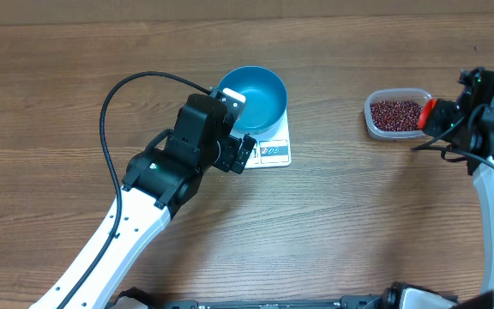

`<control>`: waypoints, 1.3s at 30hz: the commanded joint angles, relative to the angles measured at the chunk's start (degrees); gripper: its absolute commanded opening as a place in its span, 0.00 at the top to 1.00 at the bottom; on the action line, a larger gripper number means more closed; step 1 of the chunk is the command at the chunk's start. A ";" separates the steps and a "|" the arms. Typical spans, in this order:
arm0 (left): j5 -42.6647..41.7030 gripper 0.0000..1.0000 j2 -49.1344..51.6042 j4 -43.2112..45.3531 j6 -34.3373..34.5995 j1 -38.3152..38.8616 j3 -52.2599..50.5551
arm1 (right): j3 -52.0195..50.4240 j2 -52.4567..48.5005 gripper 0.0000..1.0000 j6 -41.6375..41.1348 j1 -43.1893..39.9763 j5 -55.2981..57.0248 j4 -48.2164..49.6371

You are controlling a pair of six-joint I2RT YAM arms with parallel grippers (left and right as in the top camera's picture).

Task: Scoop item into bowl and weigh 150g on scale
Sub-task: 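Lower the red scoop into the bean tub with the right gripper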

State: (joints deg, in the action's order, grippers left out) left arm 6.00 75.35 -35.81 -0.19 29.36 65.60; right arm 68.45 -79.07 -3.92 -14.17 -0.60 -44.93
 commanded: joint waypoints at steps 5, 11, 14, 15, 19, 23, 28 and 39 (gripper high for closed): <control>-0.52 0.01 -1.11 0.02 -0.48 -0.11 0.13 | 1.27 -3.30 0.96 10.05 0.00 -3.61 4.63; -0.52 0.00 -1.11 0.02 -0.48 -0.11 0.13 | 1.27 -5.86 0.96 11.87 0.00 -3.56 5.62; -0.50 0.00 -1.11 0.02 -0.48 -0.11 0.13 | 1.03 -7.72 0.96 13.49 0.00 -3.54 5.66; -0.52 0.01 -1.11 0.02 -0.48 -0.11 0.13 | 0.92 -8.31 0.96 13.46 0.00 -3.56 5.66; -0.52 0.01 -1.11 0.02 -0.48 -0.11 0.13 | 0.83 -10.47 0.96 13.46 0.00 -3.54 5.53; -0.52 0.00 -1.11 0.02 -0.48 -0.11 0.13 | 0.13 -11.08 0.96 13.46 0.00 -3.54 6.62; -0.52 0.00 -1.11 0.02 -0.48 -0.11 0.13 | 0.13 -11.15 0.96 15.02 0.00 -3.52 6.62; -0.52 0.00 -1.11 0.02 -0.48 -0.11 0.13 | 0.13 -14.47 0.96 16.06 0.00 -4.00 6.32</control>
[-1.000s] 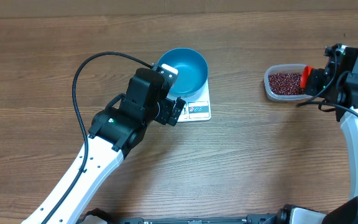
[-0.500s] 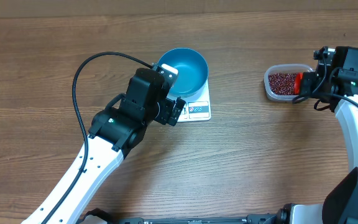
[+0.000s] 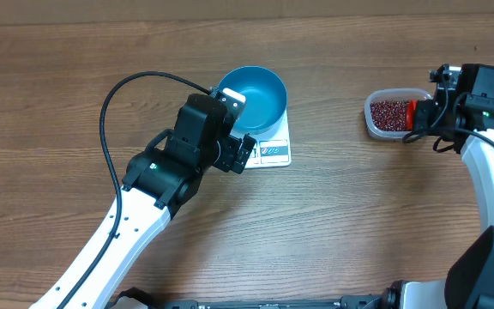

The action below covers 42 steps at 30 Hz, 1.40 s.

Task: Scoop item into bowl and weigh 150g on scale
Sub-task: 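Lower the red scoop into the bean tub with the right gripper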

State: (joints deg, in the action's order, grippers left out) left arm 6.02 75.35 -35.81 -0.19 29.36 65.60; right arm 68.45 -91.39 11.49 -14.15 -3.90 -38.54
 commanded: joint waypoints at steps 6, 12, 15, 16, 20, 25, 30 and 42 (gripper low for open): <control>-0.55 0.01 -1.11 0.02 -0.48 -0.11 0.13 | 0.13 -4.74 0.96 0.63 -0.02 -7.19 -1.40; -0.55 0.00 -1.11 0.02 -0.48 -0.11 0.13 | 0.13 -4.74 0.96 0.63 -0.02 -8.24 -1.81; -0.55 0.01 -1.11 0.02 -0.48 -0.11 0.13 | 0.13 -4.74 0.96 0.63 -0.04 -9.22 -2.34; -0.55 0.01 -1.11 0.02 -0.48 -0.11 0.13 | 0.13 -4.74 0.96 0.63 -0.09 -10.16 -2.49; -0.55 0.00 -1.11 0.02 -0.48 -0.11 0.13 | 0.13 -4.74 0.96 0.83 -0.35 -13.79 -2.71; -0.55 0.01 -1.11 0.02 -0.48 -0.11 0.13 | 0.13 -4.79 0.96 0.79 -1.75 -18.36 -3.10; -0.52 0.01 -1.11 0.02 -0.48 -0.11 0.13 | 0.13 -5.29 0.96 0.79 -3.76 -20.13 -4.28; -0.52 0.00 -1.11 0.02 -0.48 -0.11 0.13 | 0.13 -9.35 0.96 -0.31 -5.49 -25.79 -3.28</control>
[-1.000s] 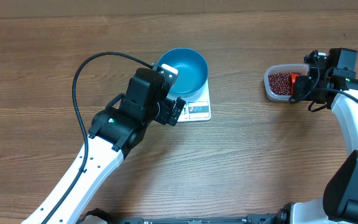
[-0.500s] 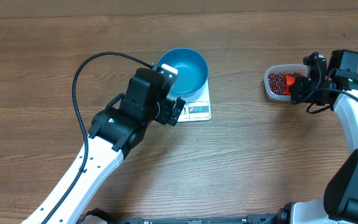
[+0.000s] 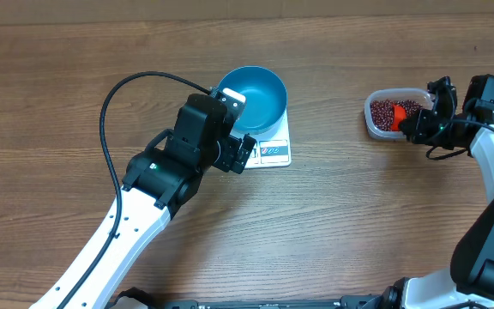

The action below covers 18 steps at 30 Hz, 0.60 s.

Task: Scoop item into bowl and weigh 150g on scale
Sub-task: 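Lower the red scoop into the bean tub with the right gripper, then drag the red scoop through the beans to fill it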

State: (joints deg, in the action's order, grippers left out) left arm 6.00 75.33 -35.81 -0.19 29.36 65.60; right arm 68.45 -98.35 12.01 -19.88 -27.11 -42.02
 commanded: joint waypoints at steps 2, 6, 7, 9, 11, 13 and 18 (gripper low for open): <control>-0.50 0.00 -1.09 0.02 -0.48 -0.11 0.13 | 0.13 -3.02 0.96 -1.92 0.22 -2.58 0.61; -0.52 0.01 -1.09 0.02 -0.48 -0.11 0.13 | 0.13 -3.50 0.96 -3.02 0.20 -2.62 0.81; -0.50 0.00 -1.09 0.02 -0.48 -0.11 0.13 | 0.13 -3.48 0.96 -3.02 0.20 -2.64 0.83; -0.50 0.00 -1.09 0.02 -0.48 -0.11 0.13 | 0.13 -3.50 0.96 -2.99 0.20 -3.15 0.79; -0.52 0.01 -1.09 0.02 -0.48 -0.11 0.13 | 0.13 -3.50 0.96 -2.97 0.17 -3.98 0.81; -0.50 0.00 -1.09 0.02 -0.48 -0.11 0.13 | 0.13 -3.48 0.96 -2.97 0.07 -4.55 0.79; -0.50 0.00 -1.09 0.02 -0.48 -0.11 0.13 | 0.13 -3.50 0.96 -2.97 -1.40 -7.41 0.68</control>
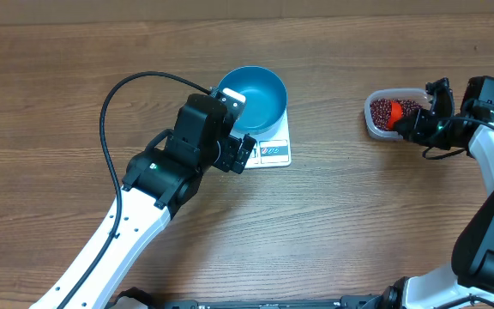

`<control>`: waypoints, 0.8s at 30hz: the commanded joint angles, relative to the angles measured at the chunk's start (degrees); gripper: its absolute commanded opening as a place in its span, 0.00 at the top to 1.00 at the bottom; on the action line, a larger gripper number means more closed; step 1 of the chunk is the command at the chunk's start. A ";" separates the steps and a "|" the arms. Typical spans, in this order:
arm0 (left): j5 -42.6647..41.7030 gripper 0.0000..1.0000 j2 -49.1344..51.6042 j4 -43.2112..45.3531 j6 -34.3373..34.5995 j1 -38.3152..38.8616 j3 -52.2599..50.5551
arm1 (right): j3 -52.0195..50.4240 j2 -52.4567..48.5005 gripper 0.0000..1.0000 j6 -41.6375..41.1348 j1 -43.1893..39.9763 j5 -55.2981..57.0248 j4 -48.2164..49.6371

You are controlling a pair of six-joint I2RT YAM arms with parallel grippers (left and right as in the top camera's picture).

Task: Scoop item into bowl and weigh 150g on scale
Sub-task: 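Drag the red scoop through the beans to fill it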

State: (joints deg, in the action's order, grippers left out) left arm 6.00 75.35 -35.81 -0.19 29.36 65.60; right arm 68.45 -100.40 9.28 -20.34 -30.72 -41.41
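Note:
A blue bowl [260, 93] stands empty on the white scale [276, 152] in the middle of the table. My left gripper [240, 142] rests against the bowl's near-left rim; its fingers are hidden under the wrist, so its state does not show. At the right, a clear tub of red beans [391, 110] sits on the table. My right gripper [412, 125] is shut on a red scoop [393, 121], whose head lies in the beans at the tub's near-right side.
A black cable [118, 90] loops from the left arm over the table to the left of the bowl. The right arm [491, 150] curves along the table's right edge.
The red scoop has shifted slightly left and further into the beans. The right gripper followed it a little toward the tub. The left arm, bowl and scale are unchanged.
First my right gripper held the red scoop just right of the bean tub. Then it was at the tub's right rim. Later the scoop's head was down in the beans at the near-right corner, and now it lies slightly deeper. The left arm stayed at the bowl throughout.

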 commanded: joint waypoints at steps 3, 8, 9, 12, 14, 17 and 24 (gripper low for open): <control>-0.50 0.00 -1.11 0.02 -0.48 -0.11 0.13 | 0.13 -1.44 0.96 -0.22 -2.32 -5.92 -0.24; -0.52 0.00 -1.11 0.02 -0.48 -0.11 0.13 | 0.13 -1.44 0.96 -0.24 -4.92 -10.10 -0.70; -0.50 0.01 -1.11 0.02 -0.48 -0.11 0.13 | 0.13 -1.44 0.96 -0.22 -5.27 -11.52 -0.83; -0.50 0.00 -1.11 0.02 -0.48 -0.11 0.13 | 0.13 -1.75 0.96 -0.26 -6.08 -14.75 -1.16; -0.50 0.00 -1.11 0.02 -0.48 -0.11 0.13 | 0.13 -2.19 0.96 -0.24 -6.27 -15.52 -1.38; -0.50 0.01 -1.11 0.02 -0.48 -0.11 0.13 | 0.13 -3.04 0.96 -0.26 -6.45 -16.85 -1.81; -0.50 0.00 -1.11 0.02 -0.48 -0.11 0.13 | 0.13 -4.13 0.96 -0.94 -6.54 -17.00 -1.81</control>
State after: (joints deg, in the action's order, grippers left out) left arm 6.00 75.35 -35.81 -0.19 29.36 65.60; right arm 68.45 -103.68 8.86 -27.03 -44.77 -43.09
